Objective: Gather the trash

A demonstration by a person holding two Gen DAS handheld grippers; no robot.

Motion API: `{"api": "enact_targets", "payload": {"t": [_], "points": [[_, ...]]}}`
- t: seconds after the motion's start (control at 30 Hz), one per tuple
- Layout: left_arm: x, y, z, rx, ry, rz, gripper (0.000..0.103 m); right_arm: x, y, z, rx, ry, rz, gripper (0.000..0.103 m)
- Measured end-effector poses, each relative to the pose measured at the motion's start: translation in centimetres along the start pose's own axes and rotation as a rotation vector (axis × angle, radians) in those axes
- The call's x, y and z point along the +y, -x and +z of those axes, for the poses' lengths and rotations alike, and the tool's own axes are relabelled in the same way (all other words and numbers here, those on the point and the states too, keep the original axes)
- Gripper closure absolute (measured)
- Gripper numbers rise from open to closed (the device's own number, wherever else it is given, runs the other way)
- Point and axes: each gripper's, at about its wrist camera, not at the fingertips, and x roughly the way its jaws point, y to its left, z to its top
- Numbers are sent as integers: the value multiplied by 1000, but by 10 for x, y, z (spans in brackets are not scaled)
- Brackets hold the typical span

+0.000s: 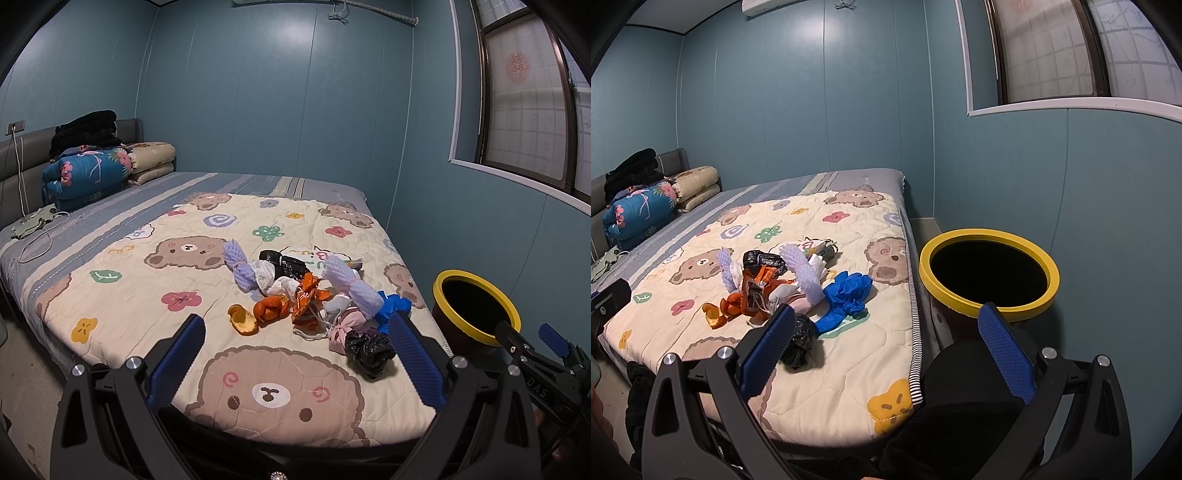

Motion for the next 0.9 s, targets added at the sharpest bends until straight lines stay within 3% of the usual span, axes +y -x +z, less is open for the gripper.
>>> {"api": "enact_targets", "payload": {"t": [0.37, 0.57, 0.7, 0.9], "points": [[6, -14, 4, 27, 15, 29, 7, -4, -9, 4, 32, -18, 74, 8], [35, -51, 12, 113, 28, 76, 7, 14, -33, 11, 76, 114, 168, 8], [65, -86, 21, 197, 95, 63, 7, 27, -65, 11, 182, 146, 227, 8], [87, -136, 38, 219, 84, 85, 7, 53, -109, 5, 258, 202, 317, 8]]}}
